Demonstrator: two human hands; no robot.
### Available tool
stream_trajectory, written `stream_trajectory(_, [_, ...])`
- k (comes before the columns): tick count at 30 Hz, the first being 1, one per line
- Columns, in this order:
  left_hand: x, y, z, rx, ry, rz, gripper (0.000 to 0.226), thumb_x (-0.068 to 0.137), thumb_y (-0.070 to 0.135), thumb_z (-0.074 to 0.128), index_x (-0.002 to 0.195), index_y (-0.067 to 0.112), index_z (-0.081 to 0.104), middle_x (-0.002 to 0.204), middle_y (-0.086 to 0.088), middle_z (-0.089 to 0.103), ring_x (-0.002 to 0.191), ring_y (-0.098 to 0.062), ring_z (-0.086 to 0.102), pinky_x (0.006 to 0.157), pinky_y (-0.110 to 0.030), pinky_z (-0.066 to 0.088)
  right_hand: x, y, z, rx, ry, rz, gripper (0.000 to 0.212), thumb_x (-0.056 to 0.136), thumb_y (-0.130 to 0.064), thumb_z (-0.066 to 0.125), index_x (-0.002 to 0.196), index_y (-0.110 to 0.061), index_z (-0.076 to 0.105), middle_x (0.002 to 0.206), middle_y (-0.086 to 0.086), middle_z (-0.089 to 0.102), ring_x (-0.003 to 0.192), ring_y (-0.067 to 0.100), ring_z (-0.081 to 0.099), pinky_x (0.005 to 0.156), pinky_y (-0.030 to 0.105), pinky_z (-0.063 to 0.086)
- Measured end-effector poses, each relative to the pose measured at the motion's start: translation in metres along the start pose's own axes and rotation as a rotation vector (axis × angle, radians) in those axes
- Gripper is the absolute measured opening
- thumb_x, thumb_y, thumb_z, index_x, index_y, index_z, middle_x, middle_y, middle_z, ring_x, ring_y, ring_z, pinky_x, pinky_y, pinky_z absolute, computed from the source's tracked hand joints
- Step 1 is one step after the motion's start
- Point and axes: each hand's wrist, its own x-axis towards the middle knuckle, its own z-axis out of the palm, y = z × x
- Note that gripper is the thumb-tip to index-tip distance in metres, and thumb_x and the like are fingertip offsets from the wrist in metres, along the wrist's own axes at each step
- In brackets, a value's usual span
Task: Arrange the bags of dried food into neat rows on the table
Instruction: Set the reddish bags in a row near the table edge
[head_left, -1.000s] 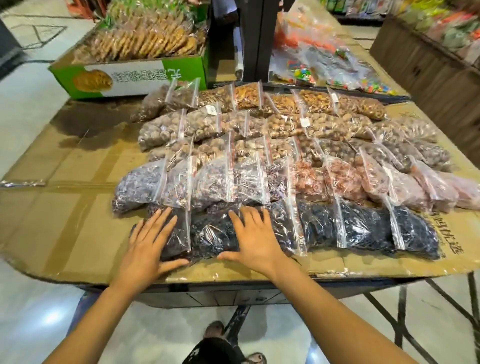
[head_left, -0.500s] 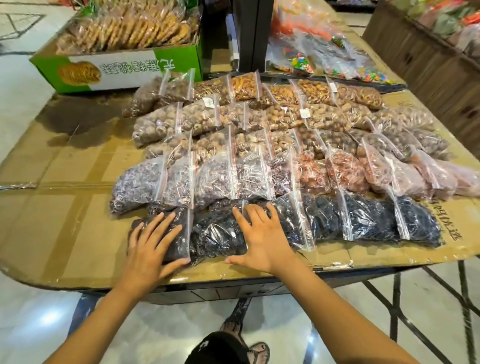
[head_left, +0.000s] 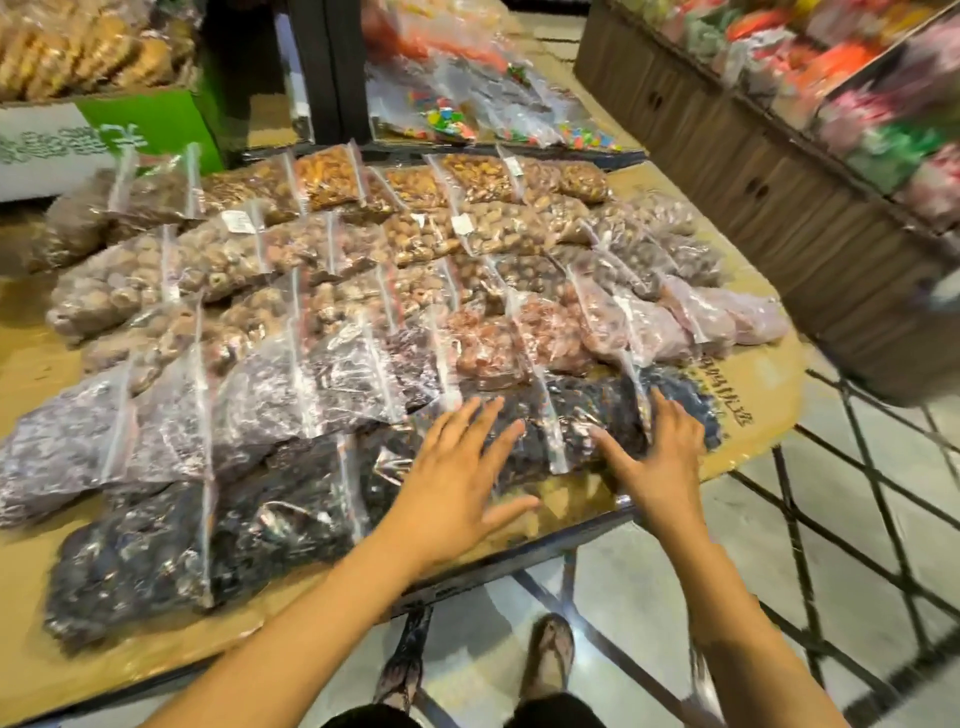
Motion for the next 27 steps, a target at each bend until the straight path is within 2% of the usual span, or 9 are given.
stream_trajectory(2, [0.033,0.016,0.013,0.032,-0.029,0.042,0.077,0.089,0.068,0.039,0.146,0.017,0.036,0.153,-0.013,0.035,0.141,-0.034,0.032,0.113,-0.051,0.028,0.024,0.031,-0.014,0.057,-0.048,0.059,0.109,0.056,-0.084,0.057,0.145,-0.028,0.025,0.152,0.008,0.027,0.141,0.029,0.017,0.114,0.054,0.019])
stream_trajectory(4, [0.069,0.028,0.025,0.038,-0.070,0.024,0.086,0.085,0.072,0.041,0.150,0.017,0.027,0.157,-0.011,0.026,0.144,-0.031,0.023,0.116,-0.049,0.021,0.046,0.059,-0.023,0.075,-0.164,0.020,0.117,0.049,-0.082,0.064,0.145,-0.031,0.022,0.154,0.005,0.022,0.142,0.027,0.015,0.115,0.052,0.017])
stream_trajectory(6, [0.102,0.036,0.034,0.028,-0.167,-0.058,0.100,0.078,0.081,0.038,0.153,0.019,0.016,0.159,-0.009,0.018,0.145,-0.029,0.016,0.117,-0.046,0.014,0.068,0.083,-0.029,-0.009,-0.279,-0.114,0.123,0.046,-0.087,0.062,0.147,-0.032,0.018,0.156,0.002,0.017,0.144,0.025,0.012,0.117,0.047,0.013])
stream_trajectory(8, [0.125,0.045,0.044,0.040,-0.198,-0.133,0.110,0.070,0.088,0.037,0.153,0.021,0.014,0.157,-0.009,0.021,0.142,-0.031,0.018,0.117,-0.047,0.018,0.091,0.106,-0.034,-0.125,-0.356,-0.281,0.126,0.046,-0.093,0.053,0.149,-0.031,0.015,0.157,0.002,0.018,0.144,0.025,0.011,0.118,0.048,0.011])
stream_trajectory(12, [0.135,0.060,0.061,0.068,-0.151,-0.259,0.118,0.061,0.096,0.031,0.152,0.023,0.016,0.153,-0.008,0.030,0.140,-0.029,0.025,0.117,-0.044,0.018,0.126,0.136,-0.040,-0.194,-0.501,-0.448,0.120,0.053,-0.075,0.070,0.150,-0.031,0.012,0.157,0.002,0.016,0.144,0.026,0.010,0.116,0.050,0.012])
stream_trajectory(15, [0.129,0.071,0.067,0.093,-0.081,-0.311,0.115,0.061,0.096,0.030,0.149,0.021,0.030,0.145,-0.008,0.042,0.134,-0.029,0.035,0.114,-0.047,0.025,0.140,0.148,-0.038,-0.113,-0.538,-0.523,0.116,0.055,-0.072,0.073,0.148,-0.036,0.014,0.155,0.002,0.015,0.142,0.024,0.013,0.116,0.051,0.017])
stream_trajectory(18, [0.128,0.081,0.068,0.095,-0.036,-0.349,0.113,0.062,0.096,0.032,0.143,0.018,0.041,0.138,-0.008,0.049,0.129,-0.029,0.042,0.112,-0.046,0.026,0.148,0.150,-0.035,-0.049,-0.579,-0.509,0.114,0.054,-0.071,0.073,0.147,-0.038,0.017,0.156,-0.001,0.012,0.142,0.020,0.012,0.116,0.044,0.013])
stream_trajectory(22, [0.127,0.093,0.068,0.096,-0.020,-0.398,0.111,0.062,0.094,0.039,0.143,0.019,0.040,0.142,-0.007,0.047,0.133,-0.027,0.039,0.114,-0.041,0.018,0.158,0.153,-0.031,-0.021,-0.626,-0.561,0.112,0.052,-0.073,0.069,0.146,-0.041,0.016,0.157,-0.003,0.012,0.142,0.018,0.012,0.117,0.047,0.019])
stream_trajectory(27, [0.127,0.102,0.069,0.099,-0.061,-0.446,0.110,0.063,0.093,0.039,0.143,0.018,0.041,0.145,-0.010,0.046,0.135,-0.029,0.039,0.113,-0.041,0.014,0.171,0.153,-0.037,-0.107,-0.651,-0.657,0.112,0.056,-0.074,0.067,0.146,-0.043,0.008,0.157,-0.006,0.008,0.143,0.016,0.011,0.117,0.040,0.018])
